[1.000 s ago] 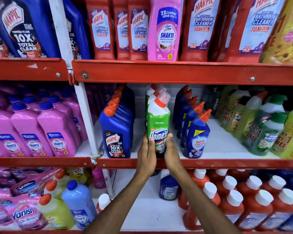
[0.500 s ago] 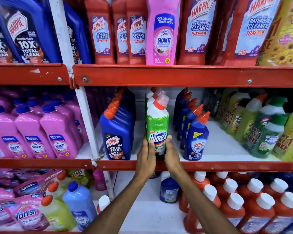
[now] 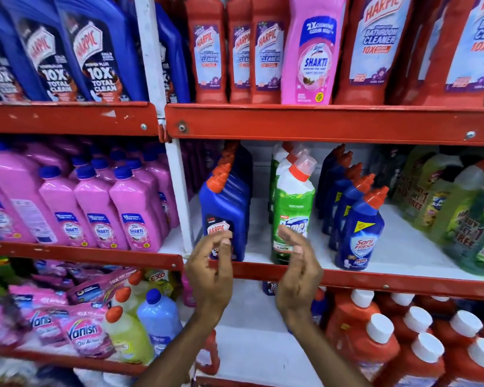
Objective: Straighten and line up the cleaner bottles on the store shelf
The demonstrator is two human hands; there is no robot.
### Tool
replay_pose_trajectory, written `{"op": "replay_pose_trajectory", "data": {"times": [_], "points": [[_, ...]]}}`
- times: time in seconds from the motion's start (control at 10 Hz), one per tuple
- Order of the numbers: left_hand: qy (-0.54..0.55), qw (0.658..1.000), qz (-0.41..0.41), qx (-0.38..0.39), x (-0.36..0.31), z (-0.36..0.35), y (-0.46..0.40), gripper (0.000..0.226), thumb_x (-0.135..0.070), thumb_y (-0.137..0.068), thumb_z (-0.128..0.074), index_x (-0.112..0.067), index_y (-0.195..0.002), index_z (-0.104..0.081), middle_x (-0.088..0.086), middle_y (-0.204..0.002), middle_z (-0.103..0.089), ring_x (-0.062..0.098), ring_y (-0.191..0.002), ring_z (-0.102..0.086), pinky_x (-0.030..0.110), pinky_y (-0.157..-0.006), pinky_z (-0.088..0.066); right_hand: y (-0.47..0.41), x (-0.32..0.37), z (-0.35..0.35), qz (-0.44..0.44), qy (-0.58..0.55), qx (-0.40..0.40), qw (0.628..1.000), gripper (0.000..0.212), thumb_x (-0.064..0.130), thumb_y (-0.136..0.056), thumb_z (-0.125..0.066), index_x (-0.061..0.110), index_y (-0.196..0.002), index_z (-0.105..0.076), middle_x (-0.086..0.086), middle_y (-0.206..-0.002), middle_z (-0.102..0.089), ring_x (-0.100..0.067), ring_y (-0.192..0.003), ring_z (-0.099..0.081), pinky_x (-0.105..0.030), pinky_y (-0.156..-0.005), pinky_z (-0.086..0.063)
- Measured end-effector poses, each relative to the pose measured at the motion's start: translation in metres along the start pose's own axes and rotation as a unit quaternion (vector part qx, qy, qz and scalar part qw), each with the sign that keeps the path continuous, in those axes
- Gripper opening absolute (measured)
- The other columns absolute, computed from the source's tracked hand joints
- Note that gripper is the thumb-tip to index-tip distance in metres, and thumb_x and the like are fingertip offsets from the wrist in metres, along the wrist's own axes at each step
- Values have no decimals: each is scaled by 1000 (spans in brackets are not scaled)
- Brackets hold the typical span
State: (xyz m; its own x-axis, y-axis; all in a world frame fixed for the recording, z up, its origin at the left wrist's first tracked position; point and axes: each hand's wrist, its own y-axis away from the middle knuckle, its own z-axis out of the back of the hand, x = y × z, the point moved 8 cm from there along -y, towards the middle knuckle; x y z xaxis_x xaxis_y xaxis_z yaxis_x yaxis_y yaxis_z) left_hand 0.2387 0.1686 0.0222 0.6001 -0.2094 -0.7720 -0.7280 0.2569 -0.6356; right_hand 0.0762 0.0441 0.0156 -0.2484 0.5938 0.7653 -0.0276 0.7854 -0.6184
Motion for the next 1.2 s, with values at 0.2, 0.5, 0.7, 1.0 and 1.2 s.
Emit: {"op": "replay_pose_trajectory", "data": {"times": [0.2,0.5,0.7,1.0,1.2], "points": [[22,989,134,67,44,6,-23,65,-54,-87,-51,-22,-144,-46,-8,-147,-50,9,-135,-50,38,-117,-40,18,-27,-79,-142,74,142,977,52,39,-102,-31,18,-148,-38,2,-157,-39,-6,-144,-32,-28,-122,-22],[85,956,242,138,77,-21,-37,41,-57,-93,-47,-37,-128,-57,3,-131,-68,17,-116,-66,46,-106,-52,19,-55,-116,-235,77,196,949,56,40,-104,-19,14,-153,-28,0,-159,-33,-5,-143,-31,-19,-119,-20],[72,964,221,134,85,-20,-34,56,-67,-85,-44,-36,-130,-55,1,-123,-71,17,-110,-70,51,-99,-56,17,-55,-116,-248,88,190,946,58,41,-103,-19,15,-154,-23,-3,-162,-28,-11,-149,-25,-33,-125,-17],[39,970,202,129,89,-18,-31,60,-69,-88,-41,-35,-138,-49,2,-129,-69,17,-113,-69,51,-98,-57,18,-56,-118,-251,92,204,942,59,45,-102,-19,18,-155,-22,-2,-163,-27,-10,-149,-26,-33,-125,-17],[-37,996,50,68,41,-1,-37,59,-47,-95,-49,-22,-148,-42,3,-149,-56,16,-136,-54,48,-110,-48,15,-45,-92,-177,101,184,962,72,63,-95,-21,22,-153,-27,10,-160,-23,0,-147,-21,-15,-120,-16]]}}
